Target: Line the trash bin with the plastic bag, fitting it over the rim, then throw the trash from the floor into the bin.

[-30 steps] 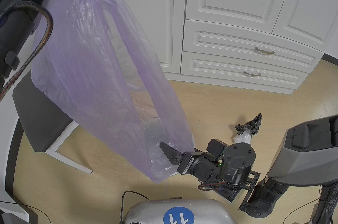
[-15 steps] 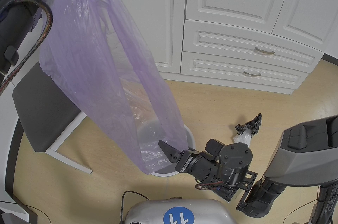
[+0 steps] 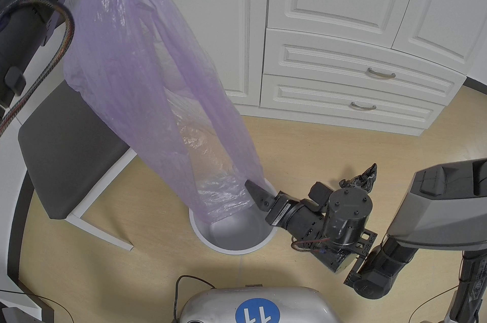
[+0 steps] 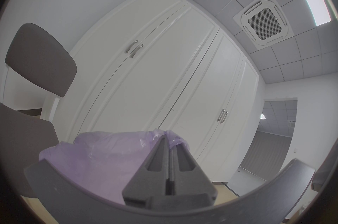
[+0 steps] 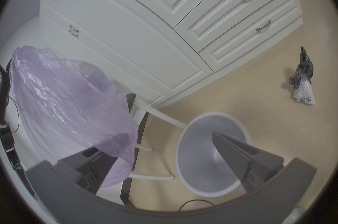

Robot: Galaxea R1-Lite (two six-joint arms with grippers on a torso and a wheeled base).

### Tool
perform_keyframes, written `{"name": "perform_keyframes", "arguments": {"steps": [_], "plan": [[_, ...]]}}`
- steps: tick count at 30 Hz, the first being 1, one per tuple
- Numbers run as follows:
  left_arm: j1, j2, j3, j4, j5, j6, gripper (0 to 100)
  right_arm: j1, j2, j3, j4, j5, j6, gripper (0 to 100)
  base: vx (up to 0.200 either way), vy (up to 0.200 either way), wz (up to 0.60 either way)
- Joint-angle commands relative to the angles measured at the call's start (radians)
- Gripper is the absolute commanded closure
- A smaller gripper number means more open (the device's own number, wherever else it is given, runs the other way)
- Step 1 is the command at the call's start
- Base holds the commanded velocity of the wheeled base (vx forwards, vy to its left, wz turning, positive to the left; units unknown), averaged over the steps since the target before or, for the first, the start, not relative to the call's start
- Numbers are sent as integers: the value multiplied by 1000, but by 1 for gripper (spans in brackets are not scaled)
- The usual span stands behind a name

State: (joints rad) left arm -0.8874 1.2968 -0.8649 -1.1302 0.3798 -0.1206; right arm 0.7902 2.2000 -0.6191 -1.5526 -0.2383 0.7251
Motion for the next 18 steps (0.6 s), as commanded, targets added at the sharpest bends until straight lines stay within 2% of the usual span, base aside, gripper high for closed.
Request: {"name": "perform_keyframes", "arguments": {"steps": [1, 5, 8, 18], "plan": [[-10, -2, 3, 0, 1, -1, 100, -43, -8, -34, -18, 2, 0, 0, 0, 0, 0], [-22, -2, 4, -2, -1, -1, 100, -48, 3, -57, -18, -3, 2, 0, 0, 0, 0], [-25, -1, 6, -16, -1, 1, 100, -46, 9, -82, -18, -42, 2, 0, 0, 0, 0], [-27, 7, 6, -22, -1, 1, 100, -35, 24, -97, -18, -55, 2, 0, 0, 0, 0]]}}
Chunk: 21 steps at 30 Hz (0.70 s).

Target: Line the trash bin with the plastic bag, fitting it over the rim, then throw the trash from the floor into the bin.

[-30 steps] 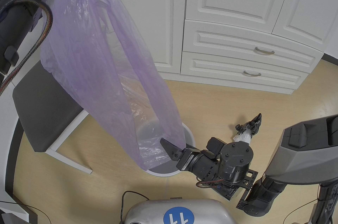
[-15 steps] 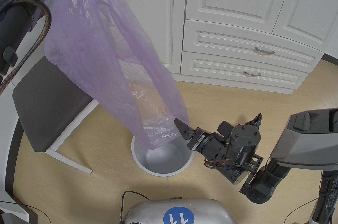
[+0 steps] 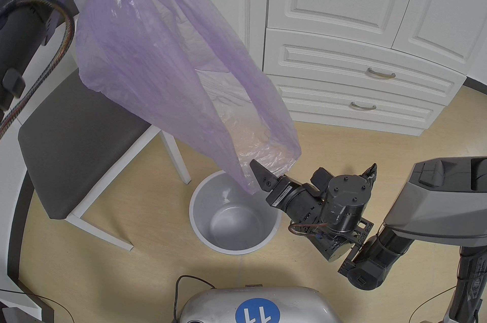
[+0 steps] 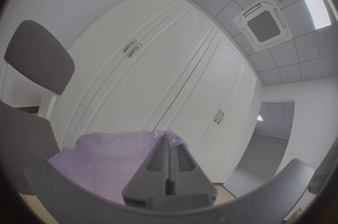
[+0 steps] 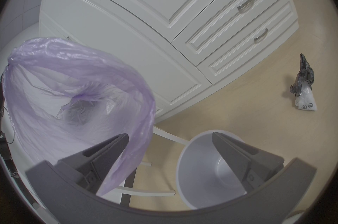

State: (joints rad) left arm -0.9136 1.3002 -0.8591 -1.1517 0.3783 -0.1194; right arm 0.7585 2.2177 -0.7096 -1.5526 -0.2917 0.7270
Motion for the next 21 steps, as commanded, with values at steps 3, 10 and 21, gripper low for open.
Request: {"name": "perform_keyframes", "arguments": {"steps": [3, 10, 21], "plan": [[-2, 4, 2, 0, 1, 0, 100, -7, 2, -7, -18, -1, -1, 0, 0, 0, 0], [-5, 2, 2, 0, 1, 0, 100, -16, -15, -8, -18, -3, -5, 0, 0, 0, 0], [-11, 1, 3, 0, 1, 0, 100, -21, -36, -5, -18, -4, -28, 0, 0, 0, 0]]}}
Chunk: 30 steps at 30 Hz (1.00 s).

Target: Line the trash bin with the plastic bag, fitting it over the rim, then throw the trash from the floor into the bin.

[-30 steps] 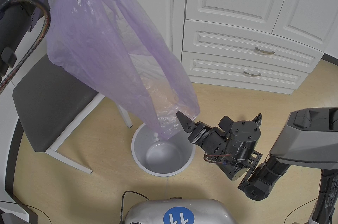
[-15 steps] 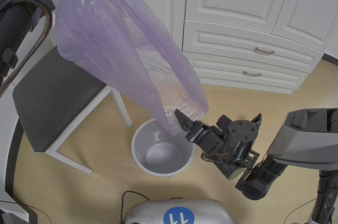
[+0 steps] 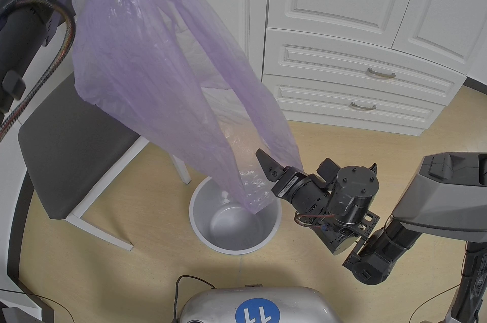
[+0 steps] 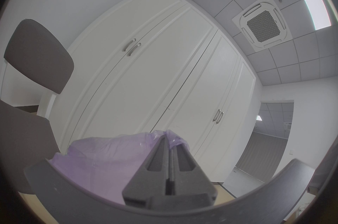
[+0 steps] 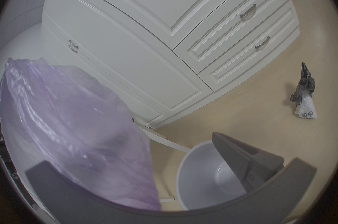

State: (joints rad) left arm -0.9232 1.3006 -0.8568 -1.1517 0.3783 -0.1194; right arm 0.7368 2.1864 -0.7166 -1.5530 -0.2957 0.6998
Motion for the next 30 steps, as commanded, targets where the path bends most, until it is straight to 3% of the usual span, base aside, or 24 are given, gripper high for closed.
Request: {"name": "perform_keyframes", "arguments": {"steps": [1, 4, 5, 10, 18, 26, 29, 30], "plan": [[-2, 0, 1, 0, 1, 0, 100, 1, -5, 2, -18, -2, -2, 0, 0, 0, 0], [0, 0, 1, 0, 1, 0, 100, 3, -10, 5, -18, -5, -9, 0, 0, 0, 0], [0, 0, 1, 0, 1, 0, 100, 3, -11, 9, -18, -3, -13, 100, 0, 0, 0], [0, 3, 1, 0, 1, 0, 100, 7, -30, 36, -18, 0, -22, 100, 0, 0, 0], [0, 11, 16, 1, -2, -3, 100, 7, -91, 103, -18, 23, -108, 100, 0, 0, 0], [15, 54, 64, 24, -9, 6, 100, -34, -220, 186, -16, 55, -287, 100, 0, 0, 0], [37, 60, 87, 86, -9, 21, 100, -63, -301, 226, 77, 61, -375, 100, 0, 0, 0], [64, 45, 128, 205, -10, 56, 100, -77, -395, 246, 192, 64, -428, 100, 0, 0, 0]]}}
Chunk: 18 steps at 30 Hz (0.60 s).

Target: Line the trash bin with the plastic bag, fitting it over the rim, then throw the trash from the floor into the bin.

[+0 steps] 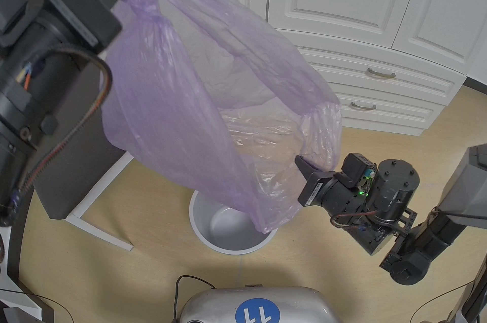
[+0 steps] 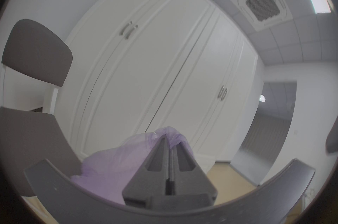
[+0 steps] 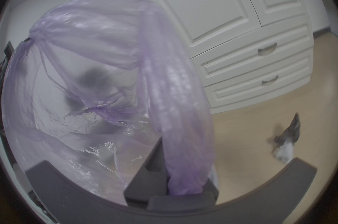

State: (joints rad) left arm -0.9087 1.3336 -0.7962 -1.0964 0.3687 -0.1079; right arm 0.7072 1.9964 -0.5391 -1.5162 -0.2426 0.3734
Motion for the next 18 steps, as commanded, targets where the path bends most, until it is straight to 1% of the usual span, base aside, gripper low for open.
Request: {"name": "perform_keyframes", "arguments": {"steps": [1, 3, 6, 8, 10, 11, 12, 14, 16, 17, 18], "plan": [[56, 1, 78, 196, -5, 53, 100, -54, -251, 68, 212, 11, -111, 100, 0, 0, 0], [57, -16, 84, 286, -21, 53, 100, -55, -366, 59, 360, 11, -119, 100, 0, 0, 0], [76, -34, 103, 383, -54, 56, 100, -45, -510, 18, 570, 11, -123, 100, 0, 0, 0], [96, -51, 110, 463, -83, 60, 100, -35, -562, -30, 699, 11, -128, 100, 0, 0, 0], [136, -60, 100, 601, -148, 60, 100, -14, -597, -157, 941, 11, -166, 100, 0, 0, 0], [145, -60, 98, 622, -165, 60, 100, -12, -600, -185, 992, 11, -177, 100, 0, 0, 0], [175, -59, 92, 676, -220, 60, 100, -11, -613, -268, 1159, 11, -205, 100, 0, 0, 0], [203, -54, 92, 731, -280, 62, 100, -11, -633, -323, 1338, 8, -228, 100, 0, 0, 0], [212, -53, 94, 745, -295, 63, 100, -9, -637, -321, 1383, 2, -234, 100, 0, 0, 0], [238, -44, 100, 774, -314, 77, 100, -9, -637, -291, 1397, -1, -241, 100, 0, 0, 0], [248, -40, 101, 785, -315, 94, 100, -11, -640, -263, 1390, 0, -246, 100, 0, 0, 0]]}}
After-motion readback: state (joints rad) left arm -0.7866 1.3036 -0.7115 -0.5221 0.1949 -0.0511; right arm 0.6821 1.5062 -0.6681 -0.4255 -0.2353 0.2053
